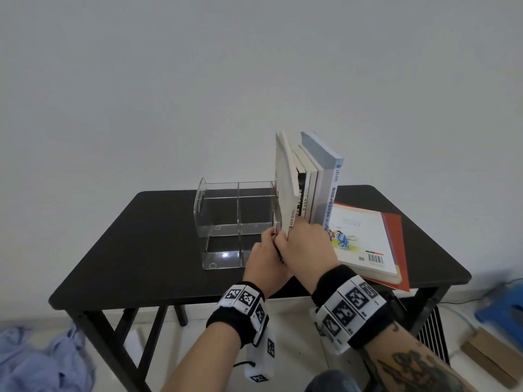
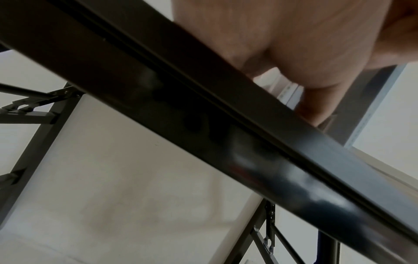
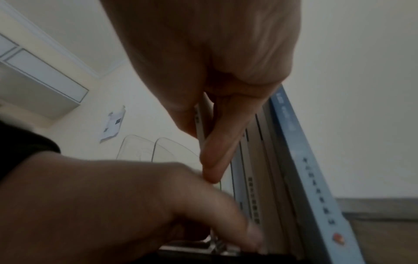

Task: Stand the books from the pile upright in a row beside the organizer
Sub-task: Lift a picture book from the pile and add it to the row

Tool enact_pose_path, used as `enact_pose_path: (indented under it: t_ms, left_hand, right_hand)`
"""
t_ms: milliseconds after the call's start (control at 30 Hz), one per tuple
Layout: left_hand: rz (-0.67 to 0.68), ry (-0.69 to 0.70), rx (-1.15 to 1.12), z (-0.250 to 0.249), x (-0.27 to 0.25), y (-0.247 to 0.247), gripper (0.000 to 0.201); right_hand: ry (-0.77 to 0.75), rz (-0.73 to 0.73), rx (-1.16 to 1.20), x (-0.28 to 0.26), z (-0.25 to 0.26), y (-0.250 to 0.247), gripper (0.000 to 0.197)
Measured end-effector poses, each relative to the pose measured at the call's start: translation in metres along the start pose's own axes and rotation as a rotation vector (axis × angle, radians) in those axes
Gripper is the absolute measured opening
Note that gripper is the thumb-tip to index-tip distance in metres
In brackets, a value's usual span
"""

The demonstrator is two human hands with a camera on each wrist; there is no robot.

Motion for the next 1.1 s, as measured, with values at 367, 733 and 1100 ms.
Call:
enact_pose_path:
  t_ms: [367, 733, 1100]
  left_hand:
    - [-0.02, 0.131, -0.165, -0.006, -0.007, -0.005, 0.05]
    - [-0.015, 0.023, -0.17, -0.006, -0.009, -0.006, 0.062]
    - [0.118, -0.024, 0.125, -0.013, -0.005, -0.012, 0.047]
  right_hand:
    - [-0.04, -0.044, 0.055, -0.004, -0.014, 0.015, 0.037]
    - [-0.128, -0.083, -0.015, -0.014, -0.023, 0.02, 0.037]
    - [-0.004, -0.089, -0.049, 0.004, -0.027, 0.031, 0.046]
Point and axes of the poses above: each hand's wrist, its own x-axis towards the middle knuckle, its own y-axis out of the palm, z = x × y, the point moved 2 cm from there along x, towards the middle knuckle, and after that the axes turned 9 degrees about -y, right-handed, at the moved point
